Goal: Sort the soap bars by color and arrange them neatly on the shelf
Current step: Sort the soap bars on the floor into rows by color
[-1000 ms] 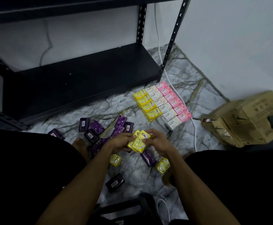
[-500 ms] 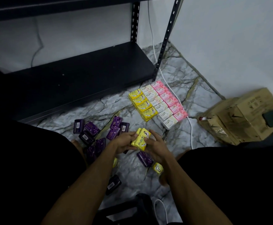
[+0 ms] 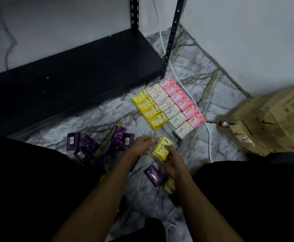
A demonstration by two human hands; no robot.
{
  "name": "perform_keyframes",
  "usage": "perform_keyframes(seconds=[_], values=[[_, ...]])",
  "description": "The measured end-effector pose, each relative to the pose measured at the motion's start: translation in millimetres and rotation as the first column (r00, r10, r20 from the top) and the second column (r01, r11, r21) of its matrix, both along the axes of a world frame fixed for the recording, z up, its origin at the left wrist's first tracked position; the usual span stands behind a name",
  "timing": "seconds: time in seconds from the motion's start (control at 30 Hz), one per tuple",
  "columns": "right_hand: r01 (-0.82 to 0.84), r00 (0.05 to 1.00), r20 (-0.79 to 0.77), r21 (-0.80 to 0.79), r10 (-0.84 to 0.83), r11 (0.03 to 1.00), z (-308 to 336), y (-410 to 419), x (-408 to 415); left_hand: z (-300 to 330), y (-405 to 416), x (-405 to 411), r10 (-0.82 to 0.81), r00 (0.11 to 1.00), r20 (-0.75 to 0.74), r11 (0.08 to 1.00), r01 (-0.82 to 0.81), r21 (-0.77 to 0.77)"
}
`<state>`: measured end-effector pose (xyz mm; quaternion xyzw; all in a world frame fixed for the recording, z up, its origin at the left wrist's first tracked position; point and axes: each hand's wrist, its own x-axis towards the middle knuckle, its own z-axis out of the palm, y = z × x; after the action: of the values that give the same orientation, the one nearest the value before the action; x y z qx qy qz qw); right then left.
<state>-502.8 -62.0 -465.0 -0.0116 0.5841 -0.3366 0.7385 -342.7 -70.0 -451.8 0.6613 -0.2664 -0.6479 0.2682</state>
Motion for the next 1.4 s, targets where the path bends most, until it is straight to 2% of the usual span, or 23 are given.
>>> perform_keyframes(seconds=[0.3, 0.4, 0.47, 0.67, 0.77, 1.03, 1.13, 1.2, 1.27, 1.37, 1.4], values=[[0.209, 0.962, -0.199, 0.094, -0.188, 0.973, -56.7, -76.7, 19.2, -53.4, -67.3, 15.2, 0.174, 0.956, 0.238, 0.985, -0.172, -0.027], [0.287, 0.938, -0.235, 0.106, -0.257, 0.952, -67.8, -92.8, 32.9, -63.6, -82.2, 6.6, 0.155, 0.954, 0.257, 0.988, -0.152, -0.034], [0.338, 0.908, -0.299, 0.104, -0.295, 0.935, -75.8, -99.1, 41.6, -67.9, -89.9, -0.7, 0.160, 0.962, 0.221, 0.987, -0.159, -0.023], [0.306, 0.862, -0.444, 0.072, -0.244, 0.949, -85.3, -111.6, 53.8, -82.4, -95.1, -2.8, 0.215, 0.960, 0.181, 0.976, -0.215, -0.016], [0.296, 0.858, -0.464, 0.098, -0.220, 0.950, -84.3, -117.1, 55.6, -73.3, -91.4, -0.9, 0.207, 0.966, 0.155, 0.978, -0.208, -0.013], [0.074, 0.843, -0.536, 0.052, -0.035, 0.996, -79.3, -106.3, 47.6, -42.3, -52.1, 12.7, 0.279, 0.959, 0.054, 0.960, -0.277, -0.044], [-0.019, 0.811, -0.584, 0.022, 0.028, 1.000, -71.8, -91.0, 38.1, -37.7, -19.7, 20.9, 0.228, 0.969, 0.095, 0.973, -0.224, -0.051], [-0.129, 0.740, -0.662, 0.030, 0.116, 0.991, -62.5, -70.5, 29.2, -34.5, 2.9, 22.1, 0.168, 0.978, 0.127, 0.986, -0.165, -0.039], [-0.263, 0.613, -0.760, 0.060, 0.215, 0.963, -50.7, -42.0, 19.1, -31.7, 25.6, 22.4, 0.126, 0.981, 0.150, 0.992, -0.124, -0.018], [-0.480, 0.406, -0.841, 0.136, 0.357, 0.867, -43.5, 9.7, 5.7, -32.8, 62.1, 26.1, 0.070, 0.971, 0.231, 0.997, -0.071, -0.001], [-0.551, 0.329, -0.855, 0.171, 0.400, 0.817, -40.6, 25.7, 3.5, -33.4, 74.0, 28.6, 0.053, 0.948, 0.314, 0.999, -0.050, -0.017]])
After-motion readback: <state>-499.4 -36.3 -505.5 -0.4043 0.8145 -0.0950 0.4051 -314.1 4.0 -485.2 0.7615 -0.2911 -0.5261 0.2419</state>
